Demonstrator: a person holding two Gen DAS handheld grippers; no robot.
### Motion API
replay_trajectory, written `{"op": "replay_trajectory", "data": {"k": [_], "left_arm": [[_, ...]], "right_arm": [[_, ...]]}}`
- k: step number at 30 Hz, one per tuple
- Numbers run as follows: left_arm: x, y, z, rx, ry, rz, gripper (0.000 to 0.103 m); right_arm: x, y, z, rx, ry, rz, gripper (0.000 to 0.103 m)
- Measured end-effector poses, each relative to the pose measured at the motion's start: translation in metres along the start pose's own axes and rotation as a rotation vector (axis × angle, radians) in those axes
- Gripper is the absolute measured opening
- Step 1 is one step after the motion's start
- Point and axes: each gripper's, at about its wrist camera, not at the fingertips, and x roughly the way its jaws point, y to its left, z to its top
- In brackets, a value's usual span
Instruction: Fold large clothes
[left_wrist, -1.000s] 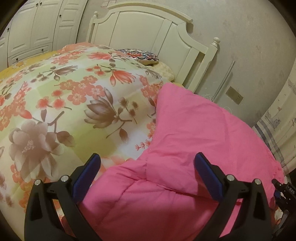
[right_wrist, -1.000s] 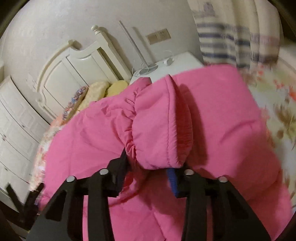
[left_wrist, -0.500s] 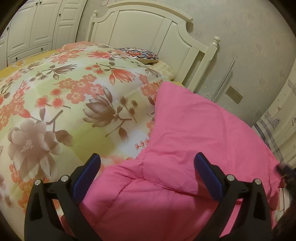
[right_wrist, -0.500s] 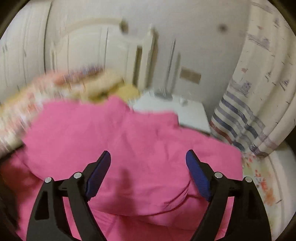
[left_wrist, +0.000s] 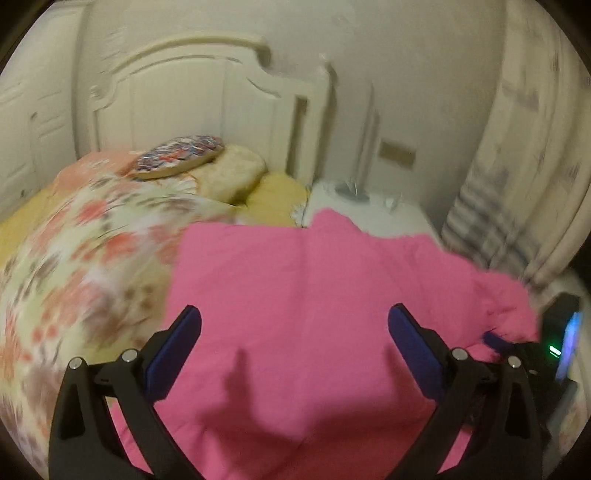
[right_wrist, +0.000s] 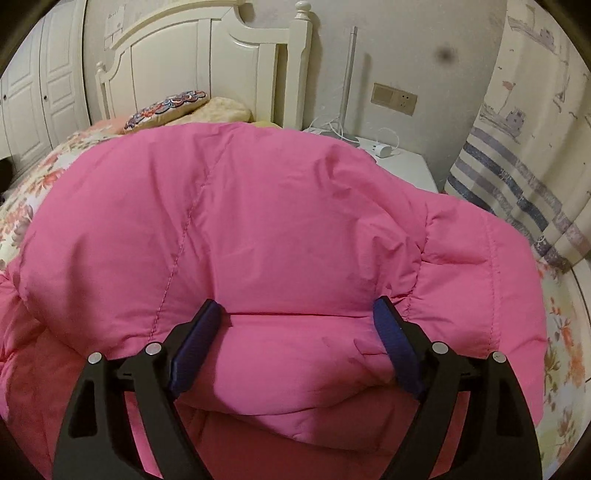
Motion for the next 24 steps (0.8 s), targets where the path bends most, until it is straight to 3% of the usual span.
{"op": "replay_trajectory", "data": {"k": [4,6,24], "left_arm": [[0.072,-0.037,0.003,0.131,0.151,0.085,0.101],[0.094,-0.037,-0.008,0.135,0.161,0.098,0.101],[0.11,-0.026,-0.019,0.092,0.179,0.034,0.101]], "right_arm": [[-0.001,0.0,-0.001,0.004,0.002,0.005,0.082],[0.0,-0.001,0.0,0.005,0.002,0.007,0.082],[0.009,0.009,0.001,-0.04,0.03,-0.044,0.082]]}}
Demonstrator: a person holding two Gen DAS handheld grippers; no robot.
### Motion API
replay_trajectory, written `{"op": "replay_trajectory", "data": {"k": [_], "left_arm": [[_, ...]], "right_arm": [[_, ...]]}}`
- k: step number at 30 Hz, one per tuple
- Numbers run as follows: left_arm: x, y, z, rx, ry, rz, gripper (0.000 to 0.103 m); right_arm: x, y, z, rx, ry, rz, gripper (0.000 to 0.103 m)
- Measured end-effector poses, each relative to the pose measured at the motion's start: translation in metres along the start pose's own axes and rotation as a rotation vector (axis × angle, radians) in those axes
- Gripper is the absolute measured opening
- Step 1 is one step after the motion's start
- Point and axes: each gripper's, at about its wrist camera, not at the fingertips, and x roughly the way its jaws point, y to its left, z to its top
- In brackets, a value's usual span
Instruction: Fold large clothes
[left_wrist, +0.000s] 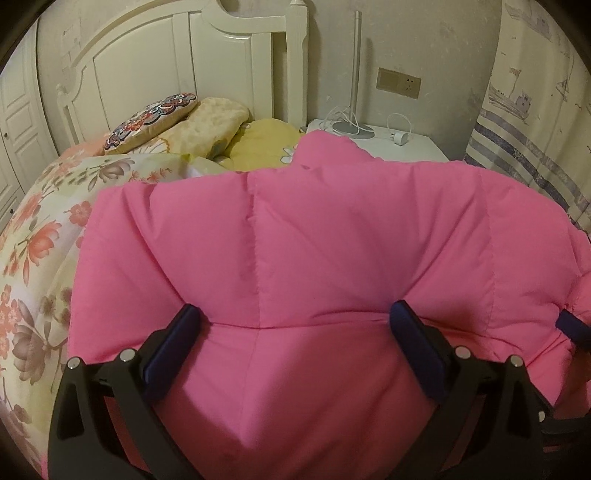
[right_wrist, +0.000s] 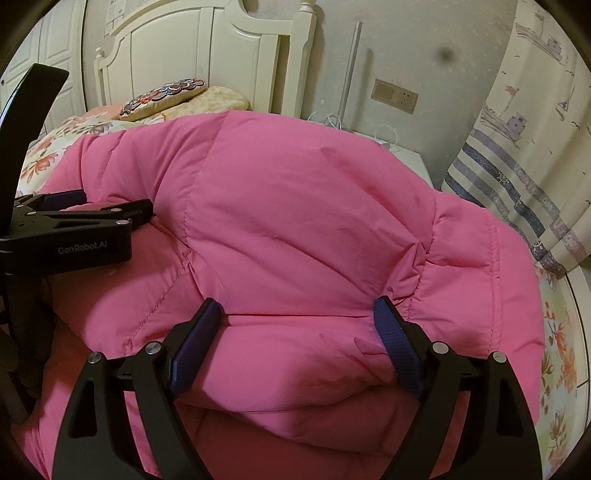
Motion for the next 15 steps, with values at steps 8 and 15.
{"op": "replay_trajectory", "data": {"k": [8,15], "left_arm": [[-0.008,0.006,-0.002,-0.028,-0.034,-0.034,0.101],[-0.054,0.037,-0.007,-0.152,-0.213,-0.165,0.101]], "right_arm": [[-0.01,-0.005,0.012,-0.001,0.045,0.018,0.082],[-0.061,-0.014,0.06,0.096,-0.163,0.022,0.077]]}}
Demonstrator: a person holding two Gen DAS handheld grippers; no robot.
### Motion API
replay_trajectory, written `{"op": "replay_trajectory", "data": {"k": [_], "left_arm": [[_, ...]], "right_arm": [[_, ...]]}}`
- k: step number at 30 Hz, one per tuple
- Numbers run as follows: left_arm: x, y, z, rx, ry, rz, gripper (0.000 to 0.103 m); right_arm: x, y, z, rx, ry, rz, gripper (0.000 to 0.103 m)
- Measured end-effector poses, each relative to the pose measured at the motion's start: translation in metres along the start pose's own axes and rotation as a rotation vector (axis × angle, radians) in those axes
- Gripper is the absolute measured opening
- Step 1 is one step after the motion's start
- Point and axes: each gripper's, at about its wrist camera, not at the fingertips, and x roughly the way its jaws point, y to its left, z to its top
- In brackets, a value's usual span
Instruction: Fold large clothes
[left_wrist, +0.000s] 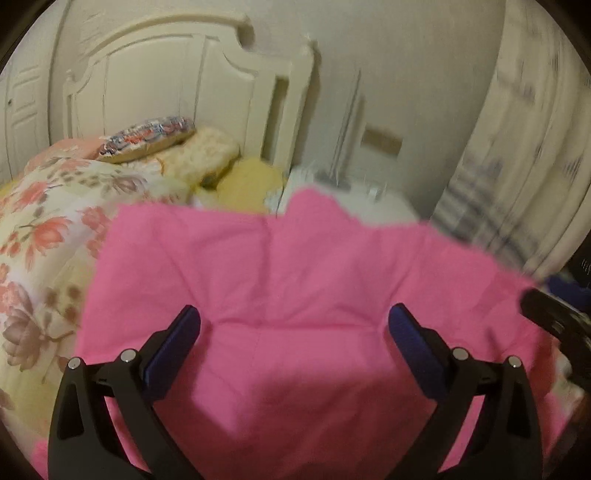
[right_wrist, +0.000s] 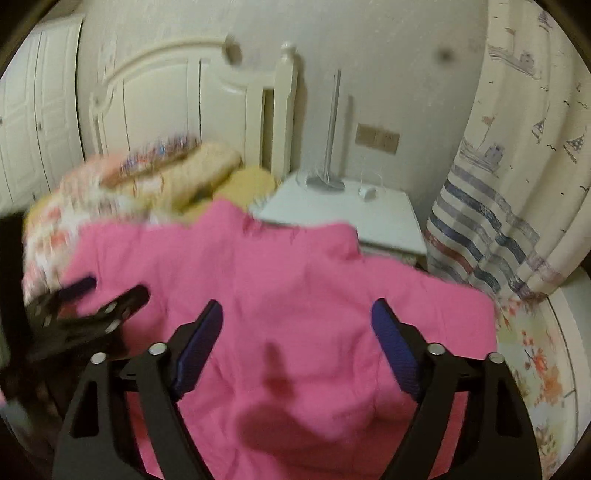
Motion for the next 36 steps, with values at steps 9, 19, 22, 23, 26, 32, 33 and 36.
{"op": "replay_trajectory", "data": {"k": [9,19,22,23,26,32,33,36], "left_arm": [[0.029,0.02,0.003,-0.019,0.126,0.171,0.101],[0.039,0.016,-0.001,0.013,0.147,0.199,0.101],[0.04,0.016,-0.002,0.012,0.151,0.198,0.101],[0.041,0.017,-0.002,0.013,0.151,0.198,0.101],[0.044,0.017,-0.002,0.013,0.156,0.201,0.101],[0.044,0.022,-0.001,-0.008,0.156,0.19,0.101],[0.043,0.022,-0.001,-0.014,0.155,0.185,0.101],[0.043,0.025,-0.001,-0.031,0.153,0.173,0.101]], "right_arm": [[0.1,0.006,0.008,-0.04,0.187,-0.019,0.082],[0.13,-0.002,-0.009,0.0,0.235,0.05,0.084],[0.131,-0.001,-0.012,0.0,0.222,0.046,0.085],[0.133,-0.001,-0.012,0.001,0.22,0.047,0.085],[0.138,-0.002,-0.011,0.01,0.231,0.051,0.086],[0.131,-0.005,-0.01,0.018,0.241,0.095,0.088],[0.128,-0.008,-0.007,0.021,0.258,0.116,0.087],[0.076,-0.021,0.002,0.107,0.196,0.145,0.087]]}}
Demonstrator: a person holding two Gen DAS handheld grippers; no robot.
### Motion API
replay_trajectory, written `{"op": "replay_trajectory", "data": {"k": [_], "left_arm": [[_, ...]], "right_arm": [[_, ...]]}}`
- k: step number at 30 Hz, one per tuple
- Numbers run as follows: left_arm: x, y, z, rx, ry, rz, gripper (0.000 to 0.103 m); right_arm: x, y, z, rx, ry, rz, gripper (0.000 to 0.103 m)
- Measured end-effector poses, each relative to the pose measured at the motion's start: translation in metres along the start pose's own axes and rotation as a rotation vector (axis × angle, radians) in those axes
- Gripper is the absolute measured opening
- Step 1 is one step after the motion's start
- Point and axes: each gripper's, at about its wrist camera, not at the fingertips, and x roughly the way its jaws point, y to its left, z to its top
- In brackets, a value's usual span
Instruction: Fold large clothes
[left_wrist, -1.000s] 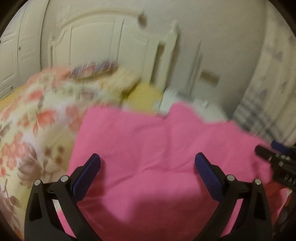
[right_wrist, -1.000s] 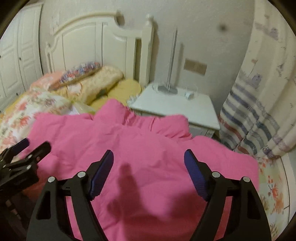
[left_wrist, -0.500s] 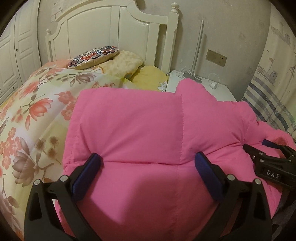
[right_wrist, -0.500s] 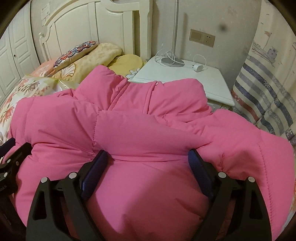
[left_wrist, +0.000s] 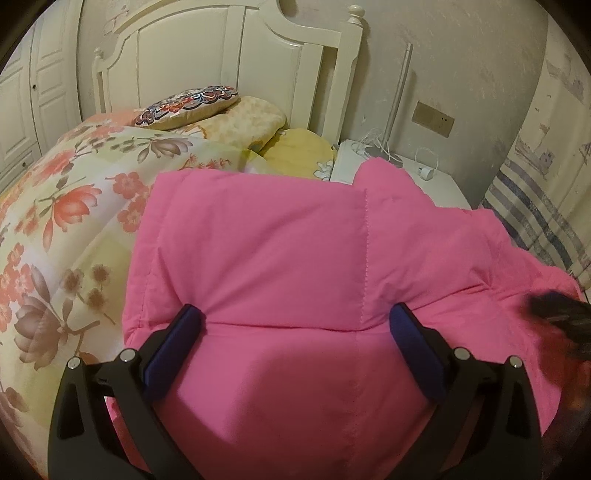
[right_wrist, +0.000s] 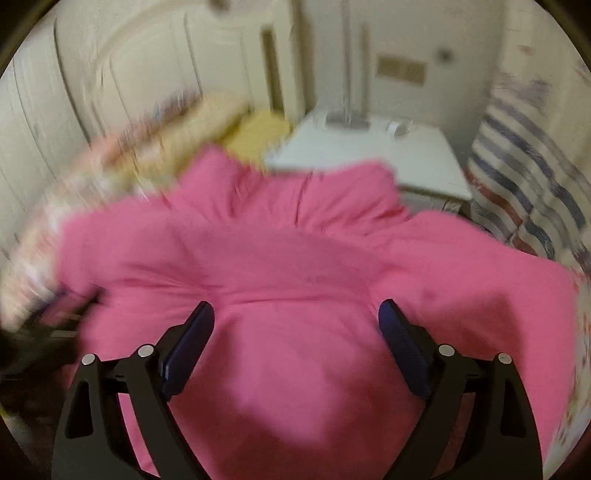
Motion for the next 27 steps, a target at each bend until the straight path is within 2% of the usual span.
{"op": "replay_trajectory", "data": {"k": [2,4,7,10,12,14,17,18,19,20,21,22,24,25,27], "left_arm": [[0.0,0.0,0.0,-0.006,0.0,-0.001,0.101],[0.001,-0.002,0.0,-0.002,0.0,0.009,0.101],[0.0,-0.004,-0.001,0.003,-0.001,0.021,0.101],[-0.001,-0.006,-0.001,0.008,-0.003,0.031,0.101],[-0.001,-0.007,-0.002,0.013,-0.004,0.036,0.101],[0.0,-0.006,-0.001,0.011,0.001,0.034,0.101],[-0.003,-0.007,0.007,0.04,0.072,0.031,0.101],[-0.005,-0.005,0.012,0.042,0.097,0.015,0.101],[-0.011,-0.001,0.019,0.027,0.11,-0.02,0.101],[-0.023,0.005,0.031,-0.001,0.092,-0.072,0.101],[-0.031,0.008,0.04,-0.005,0.063,-0.077,0.101],[-0.039,0.009,0.052,0.003,0.019,-0.061,0.101],[-0.038,0.006,0.072,0.05,-0.038,-0.002,0.101],[-0.031,0.003,0.076,0.068,-0.032,0.017,0.101],[0.001,-0.001,0.081,0.097,0.056,0.037,0.101]], "right_arm": [[-0.05,0.0,-0.014,-0.006,-0.096,0.024,0.088],[-0.068,0.002,-0.031,-0.046,-0.095,-0.008,0.088],[-0.058,-0.003,-0.057,-0.125,-0.029,-0.123,0.088],[-0.031,-0.017,-0.074,-0.108,0.003,-0.107,0.09],[-0.019,-0.009,-0.075,-0.144,0.042,-0.157,0.091],[-0.011,0.001,-0.073,-0.191,0.086,-0.203,0.091],[-0.016,-0.008,-0.064,-0.151,0.15,-0.134,0.091],[-0.024,-0.013,-0.059,-0.143,0.145,-0.1,0.091],[-0.041,-0.021,-0.05,-0.137,0.099,-0.073,0.091],[-0.054,-0.031,-0.041,-0.125,0.051,-0.074,0.091],[-0.066,-0.042,-0.031,-0.099,0.009,-0.086,0.091],[-0.078,-0.064,-0.015,-0.035,-0.047,-0.087,0.091],[-0.079,-0.1,0.006,0.075,-0.086,-0.07,0.091],[-0.072,-0.113,0.013,0.111,-0.074,-0.071,0.091],[-0.048,-0.139,0.02,0.172,-0.016,-0.097,0.091]]}}
